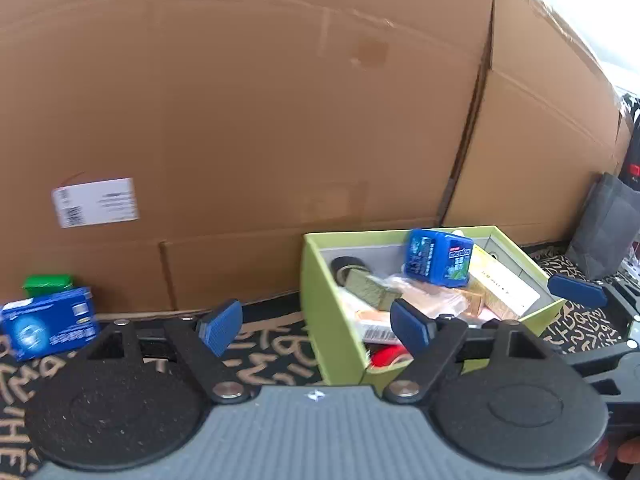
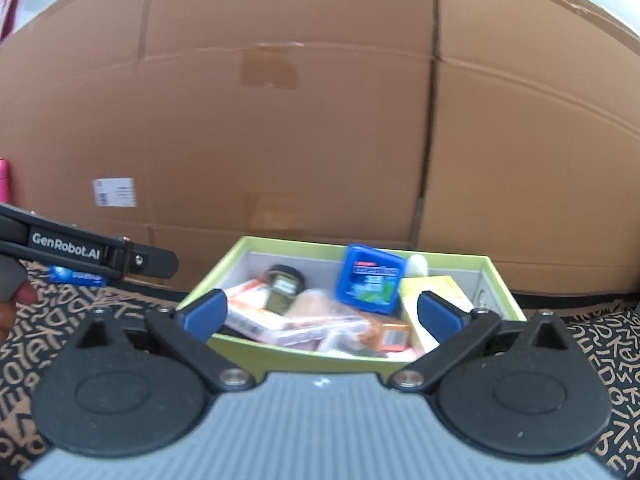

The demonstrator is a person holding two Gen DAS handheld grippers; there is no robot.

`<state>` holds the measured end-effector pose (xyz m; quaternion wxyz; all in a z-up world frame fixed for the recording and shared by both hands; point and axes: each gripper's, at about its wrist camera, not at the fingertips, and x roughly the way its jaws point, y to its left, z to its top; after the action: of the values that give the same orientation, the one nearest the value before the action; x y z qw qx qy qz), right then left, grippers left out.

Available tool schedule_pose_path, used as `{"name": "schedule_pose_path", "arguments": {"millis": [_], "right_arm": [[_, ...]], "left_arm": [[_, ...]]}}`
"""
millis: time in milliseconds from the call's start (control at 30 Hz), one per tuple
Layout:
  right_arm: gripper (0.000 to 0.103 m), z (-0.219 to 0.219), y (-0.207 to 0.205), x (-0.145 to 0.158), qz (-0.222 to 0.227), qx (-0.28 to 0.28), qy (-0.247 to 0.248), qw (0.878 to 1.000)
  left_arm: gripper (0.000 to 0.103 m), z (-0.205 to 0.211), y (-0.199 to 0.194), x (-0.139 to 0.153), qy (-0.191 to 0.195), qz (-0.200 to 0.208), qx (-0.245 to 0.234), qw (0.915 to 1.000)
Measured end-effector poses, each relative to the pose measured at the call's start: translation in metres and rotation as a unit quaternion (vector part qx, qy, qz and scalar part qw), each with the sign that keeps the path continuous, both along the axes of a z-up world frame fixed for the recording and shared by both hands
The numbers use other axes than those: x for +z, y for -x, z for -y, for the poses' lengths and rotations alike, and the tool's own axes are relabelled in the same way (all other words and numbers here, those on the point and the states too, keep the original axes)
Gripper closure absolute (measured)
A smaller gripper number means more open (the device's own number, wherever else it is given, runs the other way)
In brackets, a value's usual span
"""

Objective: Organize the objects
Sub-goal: 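Move both grippers back toward the blue medicine box and green box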

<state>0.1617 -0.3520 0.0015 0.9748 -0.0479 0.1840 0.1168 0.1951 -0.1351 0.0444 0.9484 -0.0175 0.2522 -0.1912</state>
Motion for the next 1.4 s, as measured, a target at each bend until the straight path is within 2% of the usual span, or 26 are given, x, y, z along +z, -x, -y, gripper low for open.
{"name": "schedule_pose_path", "arguments": {"millis": [200, 433, 533, 667, 767, 1000, 1033, 1100, 1133, 1200, 1267, 1333, 1400], "right_arm": [[0.0, -0.043, 0.039, -0.001, -0.006, 0.055, -0.002, 0.998], [0.0, -0.117, 0.054, -0.022, -0.019, 0.14, 0.042, 0.989], [0.0, -0.142, 0.053, -0.028, -0.026, 0.157, 0.056, 0.986], [0.0, -0.164, 0.046, -0.035, -0.041, 0.169, 0.059, 0.983], [0.0, -0.171, 0.042, -0.042, -0.051, 0.171, 0.065, 0.982], [0.0, -0.185, 0.019, -0.053, -0.079, 0.16, 0.068, 0.982], [0.0, -0.187, 0.014, -0.054, -0.082, 0.159, 0.067, 0.981], [0.0, -0.191, 0.007, -0.057, -0.089, 0.159, 0.065, 0.981], [0.0, -0.193, 0.003, -0.058, -0.089, 0.156, 0.064, 0.982], [0.0, -0.199, -0.005, -0.06, -0.089, 0.151, 0.057, 0.983], [0.0, -0.207, -0.014, -0.062, -0.09, 0.148, 0.047, 0.984], [0.0, -0.213, -0.02, -0.063, -0.092, 0.145, 0.035, 0.985], [0.0, -0.221, -0.027, -0.062, -0.093, 0.146, 0.018, 0.985]], "left_arm": [[0.018, -0.057, 0.023, -0.016, 0.018, -0.006, 0.019, 0.9996], [0.018, -0.149, 0.03, -0.038, 0.007, -0.013, 0.099, 0.9949], [0.018, -0.185, 0.019, -0.042, 0.018, -0.01, 0.128, 0.9916], [0.018, -0.214, -0.009, -0.048, 0.012, 0.0, 0.127, 0.9919], [0.018, -0.223, -0.034, -0.055, 0.004, 0.005, 0.111, 0.9938], [0.018, -0.23, -0.084, -0.071, 0.008, -0.026, 0.098, 0.9948], [0.02, -0.231, -0.087, -0.072, 0.01, -0.029, 0.098, 0.9947], [0.04, -0.233, -0.092, -0.074, 0.024, -0.037, 0.081, 0.9957], [0.069, -0.234, -0.092, -0.075, 0.027, -0.045, 0.068, 0.9963], [0.073, -0.235, -0.086, -0.079, 0.021, -0.044, 0.041, 0.998], [0.08, -0.232, -0.07, -0.079, -0.014, -0.023, 0.022, 0.9994], [0.082, -0.234, -0.054, -0.079, -0.038, -0.018, 0.022, 0.9989], [0.083, -0.244, -0.041, -0.078, -0.028, -0.026, 0.019, 0.9991]]}}
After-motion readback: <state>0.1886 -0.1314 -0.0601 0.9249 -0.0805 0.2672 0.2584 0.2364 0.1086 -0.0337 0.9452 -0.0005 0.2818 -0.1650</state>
